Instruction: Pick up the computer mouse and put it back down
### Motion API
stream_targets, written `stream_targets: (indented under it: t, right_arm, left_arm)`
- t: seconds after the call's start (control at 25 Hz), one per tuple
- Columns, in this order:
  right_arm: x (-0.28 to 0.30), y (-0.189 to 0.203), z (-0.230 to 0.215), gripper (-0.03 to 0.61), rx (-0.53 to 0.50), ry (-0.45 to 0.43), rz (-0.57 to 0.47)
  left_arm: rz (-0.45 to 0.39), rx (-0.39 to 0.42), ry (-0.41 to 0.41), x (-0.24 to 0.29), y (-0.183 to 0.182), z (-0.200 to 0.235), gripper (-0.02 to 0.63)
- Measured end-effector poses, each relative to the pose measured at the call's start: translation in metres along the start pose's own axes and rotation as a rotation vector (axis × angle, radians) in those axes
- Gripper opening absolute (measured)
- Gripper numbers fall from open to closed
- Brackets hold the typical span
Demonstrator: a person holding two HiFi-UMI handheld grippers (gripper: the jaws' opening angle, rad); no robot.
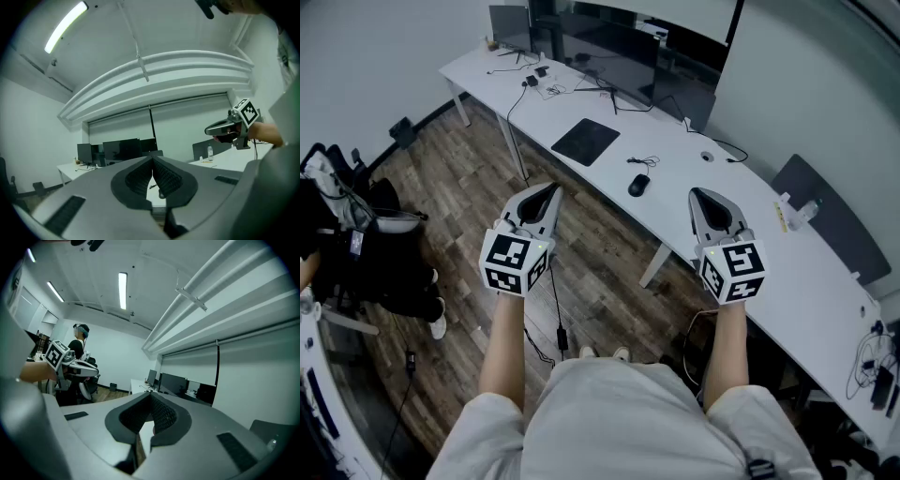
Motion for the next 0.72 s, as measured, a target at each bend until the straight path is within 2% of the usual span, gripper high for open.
stream_targets:
  t: [0.44, 0.72]
  right_arm:
    - [0.011, -0.004, 0.004, 0.014, 0.006, 0.01, -0.035]
    - [0.023, -0.005, 0.015, 0.014, 0.012, 0.018, -0.021]
  left_arm:
    - [-0.006, 0.002, 0.011, 0.008, 0.002, 0.014, 0.018]
    - [-0.021, -0.009, 0.033, 0.015, 0.007, 0.032, 0.018]
Point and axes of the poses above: the fingertips, and each gripper's own axes: x forward along the fingers, z to its left, y out of its underside, the point moved 9 cm from there along -x, backward along the fingers, and after that the axes turned 10 degrees about -y, right-handed, at the moved point
